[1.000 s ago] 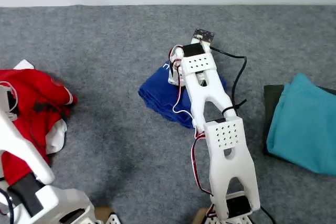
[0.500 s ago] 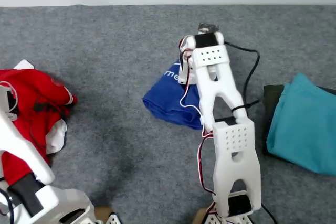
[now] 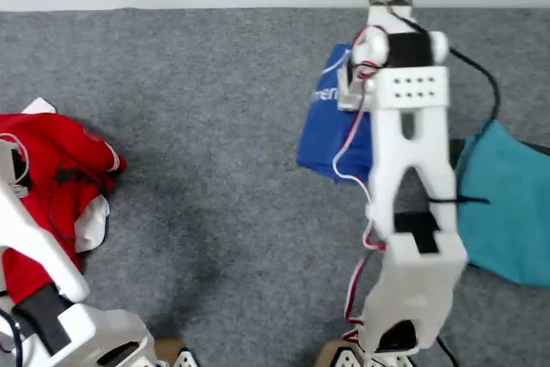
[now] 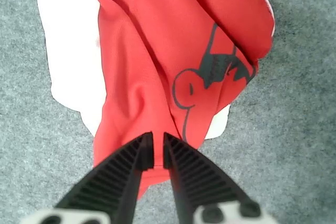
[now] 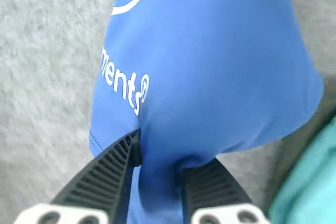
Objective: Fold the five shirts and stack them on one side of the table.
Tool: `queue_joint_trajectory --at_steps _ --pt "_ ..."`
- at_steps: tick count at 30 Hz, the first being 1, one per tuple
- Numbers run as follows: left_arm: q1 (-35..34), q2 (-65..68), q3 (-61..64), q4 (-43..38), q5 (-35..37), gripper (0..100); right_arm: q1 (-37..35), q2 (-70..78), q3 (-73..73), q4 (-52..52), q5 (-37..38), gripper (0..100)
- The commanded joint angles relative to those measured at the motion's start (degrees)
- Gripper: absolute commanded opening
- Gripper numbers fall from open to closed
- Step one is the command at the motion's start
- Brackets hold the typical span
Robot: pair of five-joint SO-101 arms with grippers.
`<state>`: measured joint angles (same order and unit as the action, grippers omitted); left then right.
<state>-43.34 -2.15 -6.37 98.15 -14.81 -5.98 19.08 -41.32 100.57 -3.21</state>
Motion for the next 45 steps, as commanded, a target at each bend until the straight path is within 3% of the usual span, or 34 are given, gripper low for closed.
queue_joint_trajectory --at_steps 1,8,16,21,34,45 --pt "0.44 -2.37 -0.31 -0.97 -0.62 4 3.47 -14.11 9.23 2.42 4.84 0.9" --pt "0.44 -2.64 -0.57 -0.97 -0.70 4 13.76 -28.44 23.74 2.33 17.05 0.9" --pt "0.44 -2.37 -0.57 -1.05 -0.79 4 28.62 -30.90 25.93 2.33 27.78 0.9" --pt "0.53 -2.37 -0.57 -1.05 -0.79 4 33.89 -30.55 28.48 1.89 32.88 0.9" --pt "4.40 -2.29 -0.57 -1.05 -0.79 4 41.01 -30.37 47.56 -25.01 37.80 0.9" --pt "5.36 -2.29 -0.57 -1.14 -3.69 4 47.52 -19.12 48.70 -37.58 45.36 4.8"
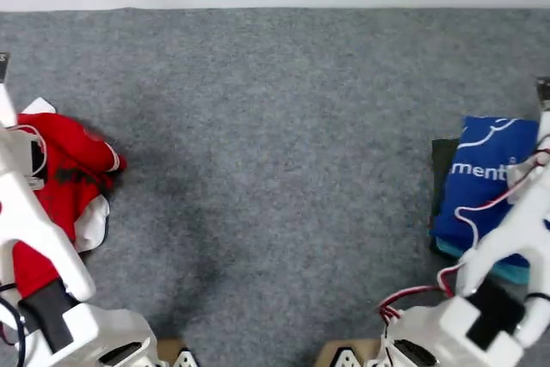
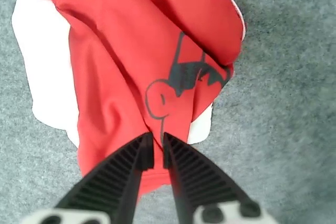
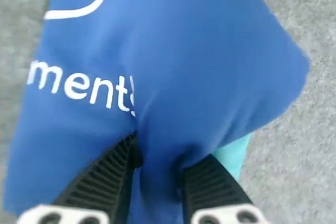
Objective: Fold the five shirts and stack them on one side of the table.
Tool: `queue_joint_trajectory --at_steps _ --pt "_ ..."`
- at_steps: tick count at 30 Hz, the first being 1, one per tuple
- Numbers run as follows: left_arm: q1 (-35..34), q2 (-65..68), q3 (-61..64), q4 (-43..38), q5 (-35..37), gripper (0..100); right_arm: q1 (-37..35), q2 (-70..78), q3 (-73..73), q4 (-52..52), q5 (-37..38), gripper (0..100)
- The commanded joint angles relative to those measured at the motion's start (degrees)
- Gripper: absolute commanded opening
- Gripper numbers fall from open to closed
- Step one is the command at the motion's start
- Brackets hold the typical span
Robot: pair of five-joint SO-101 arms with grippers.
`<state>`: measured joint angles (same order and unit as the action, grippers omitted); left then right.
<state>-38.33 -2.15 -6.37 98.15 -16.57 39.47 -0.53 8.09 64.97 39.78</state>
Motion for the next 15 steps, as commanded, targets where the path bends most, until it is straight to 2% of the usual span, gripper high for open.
queue_joint_trajectory --at_steps 1,6,10,15 --pt "0.35 -2.29 -0.57 -1.14 -2.29 4 2.33 0.75 -0.79 -1.98 2.55 8.3" --pt "0.35 -2.29 -0.57 -1.14 -3.16 4 3.91 1.10 -4.66 -2.15 2.46 27.0" --pt "0.18 -2.29 -0.57 -1.05 -3.43 4 5.49 0.75 -10.55 0.92 2.55 27.8" --pt "0.18 -2.29 -0.57 -1.05 -3.43 4 3.74 0.75 -19.87 17.10 2.46 27.7"
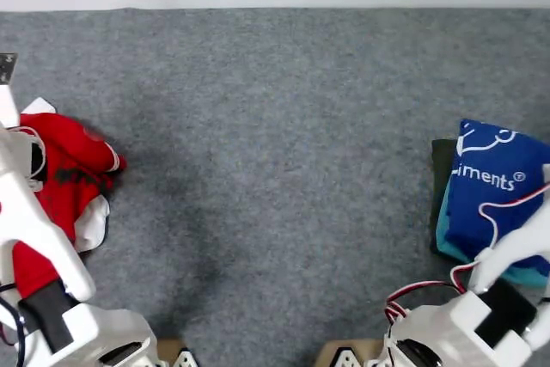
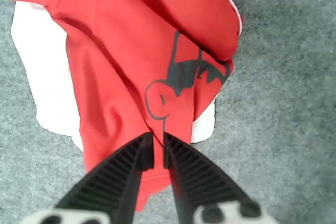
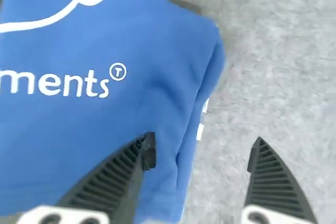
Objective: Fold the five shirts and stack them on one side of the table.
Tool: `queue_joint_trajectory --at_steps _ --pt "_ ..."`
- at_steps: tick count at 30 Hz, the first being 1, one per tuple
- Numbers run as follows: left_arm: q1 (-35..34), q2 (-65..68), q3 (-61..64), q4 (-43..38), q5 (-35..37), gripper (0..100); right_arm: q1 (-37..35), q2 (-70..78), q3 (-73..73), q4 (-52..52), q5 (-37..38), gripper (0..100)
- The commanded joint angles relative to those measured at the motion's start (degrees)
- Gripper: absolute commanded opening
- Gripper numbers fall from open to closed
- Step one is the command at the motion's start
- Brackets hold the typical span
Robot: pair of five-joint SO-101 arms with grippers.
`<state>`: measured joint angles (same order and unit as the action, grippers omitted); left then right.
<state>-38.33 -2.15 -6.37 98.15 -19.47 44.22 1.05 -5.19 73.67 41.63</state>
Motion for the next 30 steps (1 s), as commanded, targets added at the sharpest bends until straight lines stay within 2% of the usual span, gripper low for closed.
queue_joint_trajectory --at_steps 1,3,7,9,13,22,30 --pt "0.26 -2.29 -0.57 -1.05 -0.53 4 -1.89 -0.84 -7.47 12.09 0.62 26.6" --pt "0.35 -2.29 -0.57 -1.05 -0.53 4 -3.65 -0.75 -8.09 17.01 0.62 20.6" --pt "0.35 -2.29 -0.57 -1.05 -0.53 4 -7.60 -0.31 -7.74 22.73 0.53 0.0" --pt "0.35 -2.29 -0.57 -0.88 -0.53 4 -8.75 -0.31 -7.74 25.19 0.53 4.6" --pt "0.35 -2.29 -0.57 -0.70 -0.53 4 -10.24 1.01 -4.57 24.22 0.44 0.6" --pt "0.35 -2.29 -0.40 0.00 -0.44 4 -10.33 13.67 10.46 8.31 -1.49 0.9" --pt "0.44 -2.29 -0.40 0.09 -0.44 4 -12.97 7.96 2.46 15.96 -3.52 0.9"
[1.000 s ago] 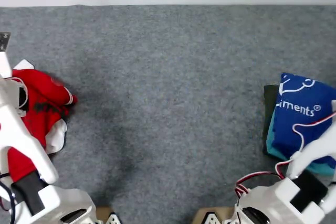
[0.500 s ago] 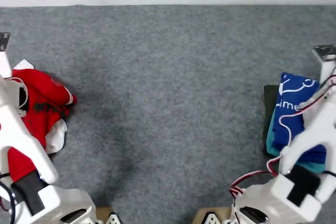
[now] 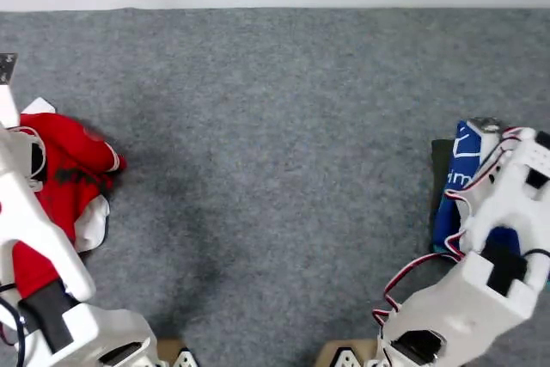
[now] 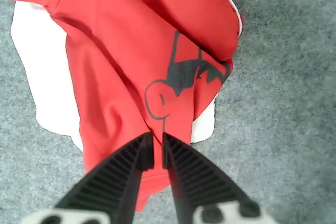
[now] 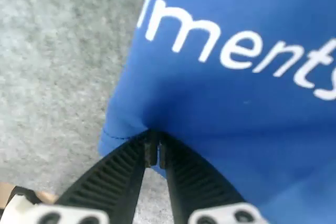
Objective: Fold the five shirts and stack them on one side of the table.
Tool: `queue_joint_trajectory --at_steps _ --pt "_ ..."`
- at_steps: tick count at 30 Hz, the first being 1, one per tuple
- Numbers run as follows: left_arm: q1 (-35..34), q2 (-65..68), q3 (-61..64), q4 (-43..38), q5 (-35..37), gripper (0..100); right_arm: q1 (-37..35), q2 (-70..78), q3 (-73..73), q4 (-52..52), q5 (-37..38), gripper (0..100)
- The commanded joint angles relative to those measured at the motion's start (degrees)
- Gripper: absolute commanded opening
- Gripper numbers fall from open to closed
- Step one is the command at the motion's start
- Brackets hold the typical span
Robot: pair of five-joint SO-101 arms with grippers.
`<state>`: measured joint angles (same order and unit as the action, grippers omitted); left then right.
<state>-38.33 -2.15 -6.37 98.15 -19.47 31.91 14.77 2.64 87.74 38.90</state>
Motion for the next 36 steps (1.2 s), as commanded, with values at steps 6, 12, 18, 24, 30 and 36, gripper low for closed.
queue_joint_trajectory --at_steps 6,12,18,24,30,36 --pt "0.53 -2.73 -0.40 0.09 -0.44 4 6.64 -8.92 -11.25 1.10 -0.62 0.9" --pt "2.81 -2.73 -0.40 0.09 -0.44 4 15.43 0.48 -11.60 0.13 6.86 0.9" --pt "4.13 -2.73 -0.40 0.18 -0.44 4 19.56 6.37 -13.01 -0.84 7.12 0.9" --pt "4.13 -2.73 -0.40 0.09 -0.53 4 13.23 -0.40 -19.60 6.81 6.95 0.9" --pt "4.13 -2.73 -0.57 0.09 -0.53 4 7.60 -2.95 -21.45 -0.31 6.95 0.9" --pt "4.13 -2.81 -1.89 0.18 -0.35 4 3.47 -3.74 -21.80 4.88 0.70 0.9"
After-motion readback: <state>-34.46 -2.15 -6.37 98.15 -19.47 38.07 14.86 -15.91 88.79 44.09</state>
